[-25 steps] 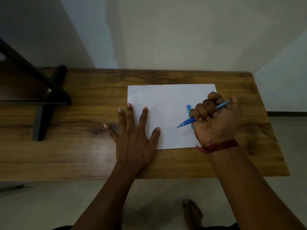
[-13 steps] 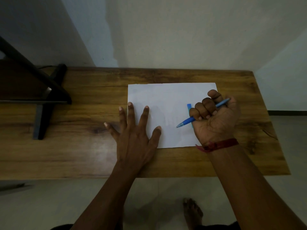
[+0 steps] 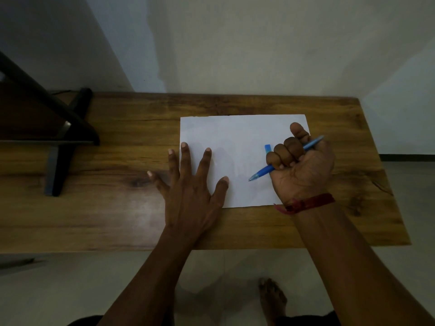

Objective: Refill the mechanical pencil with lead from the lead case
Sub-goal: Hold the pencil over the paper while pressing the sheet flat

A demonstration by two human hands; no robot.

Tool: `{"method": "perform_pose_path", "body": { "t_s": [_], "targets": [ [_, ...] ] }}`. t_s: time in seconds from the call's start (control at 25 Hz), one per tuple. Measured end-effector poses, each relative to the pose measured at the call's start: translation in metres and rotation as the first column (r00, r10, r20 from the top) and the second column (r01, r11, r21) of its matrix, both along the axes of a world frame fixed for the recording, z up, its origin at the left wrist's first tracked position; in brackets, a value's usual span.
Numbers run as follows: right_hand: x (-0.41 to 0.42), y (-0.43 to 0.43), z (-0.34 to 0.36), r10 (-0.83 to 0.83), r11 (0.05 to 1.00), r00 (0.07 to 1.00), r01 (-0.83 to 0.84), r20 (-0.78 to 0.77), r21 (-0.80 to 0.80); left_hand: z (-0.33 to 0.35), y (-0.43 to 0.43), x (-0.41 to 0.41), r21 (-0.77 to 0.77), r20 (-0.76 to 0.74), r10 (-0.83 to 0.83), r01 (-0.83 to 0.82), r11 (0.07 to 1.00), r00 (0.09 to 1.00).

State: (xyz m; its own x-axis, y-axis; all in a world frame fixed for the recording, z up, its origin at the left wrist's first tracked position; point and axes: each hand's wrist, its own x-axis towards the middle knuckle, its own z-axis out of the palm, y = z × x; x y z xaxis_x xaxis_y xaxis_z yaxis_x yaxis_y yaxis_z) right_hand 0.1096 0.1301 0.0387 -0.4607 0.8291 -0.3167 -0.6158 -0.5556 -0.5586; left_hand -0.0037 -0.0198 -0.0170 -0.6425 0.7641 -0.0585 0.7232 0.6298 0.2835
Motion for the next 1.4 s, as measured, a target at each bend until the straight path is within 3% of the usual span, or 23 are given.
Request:
{"method": "perform_pose_path", "body": {
  "t_s": [0.44, 1.4],
  "targets": [
    [-0.0001, 0.0001, 0.0012, -0.029, 1.0, 0.998, 0.029, 0.061, 0.006, 0.0037, -0.0002, -0.0001, -0.008, -0.002, 0.008, -0.008, 1.0, 1.0],
    [0.0019, 0.0019, 0.0008, -0.042, 0.999, 0.999, 0.041, -0.02, -0.017, -0.0008, 0.0009, -0.0001, 0.01, -0.039, 0.003, -0.002, 1.0, 0.999]
  ]
}}
